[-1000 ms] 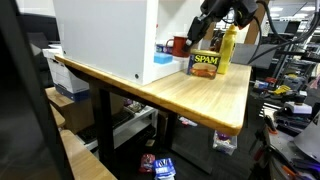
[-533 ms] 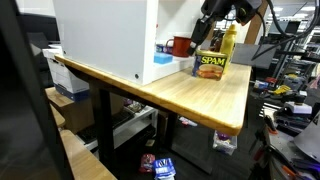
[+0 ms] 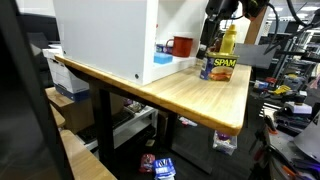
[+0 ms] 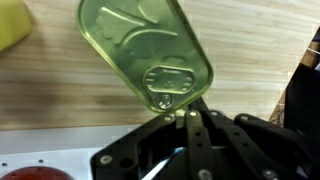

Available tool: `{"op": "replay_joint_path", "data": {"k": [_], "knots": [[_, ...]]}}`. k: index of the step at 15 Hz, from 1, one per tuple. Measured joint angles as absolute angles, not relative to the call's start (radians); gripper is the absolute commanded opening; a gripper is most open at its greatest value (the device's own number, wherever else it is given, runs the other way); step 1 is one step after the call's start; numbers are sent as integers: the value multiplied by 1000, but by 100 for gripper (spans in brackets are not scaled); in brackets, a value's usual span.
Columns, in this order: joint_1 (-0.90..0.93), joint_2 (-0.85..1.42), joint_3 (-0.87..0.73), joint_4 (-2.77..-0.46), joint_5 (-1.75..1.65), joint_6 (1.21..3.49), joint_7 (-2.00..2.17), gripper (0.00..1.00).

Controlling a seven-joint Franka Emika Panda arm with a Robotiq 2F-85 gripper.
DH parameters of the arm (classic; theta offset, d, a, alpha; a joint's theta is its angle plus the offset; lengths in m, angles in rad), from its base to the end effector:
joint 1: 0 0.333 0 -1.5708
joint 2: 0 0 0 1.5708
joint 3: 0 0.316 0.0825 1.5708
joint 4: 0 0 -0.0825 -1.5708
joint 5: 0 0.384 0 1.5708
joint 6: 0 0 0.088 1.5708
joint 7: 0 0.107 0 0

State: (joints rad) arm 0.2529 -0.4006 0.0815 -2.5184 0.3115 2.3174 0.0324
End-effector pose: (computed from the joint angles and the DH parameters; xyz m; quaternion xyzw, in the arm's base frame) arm 0.4057 0.1477 0.4395 -0.9877 -0.0540 -0.0783 0.1242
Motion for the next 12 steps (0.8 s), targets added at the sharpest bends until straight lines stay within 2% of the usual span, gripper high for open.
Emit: {"op": "replay_joint_path", "data": {"k": [12], "knots": [[249, -405, 93, -2495, 328, 2183, 105, 0]]}}
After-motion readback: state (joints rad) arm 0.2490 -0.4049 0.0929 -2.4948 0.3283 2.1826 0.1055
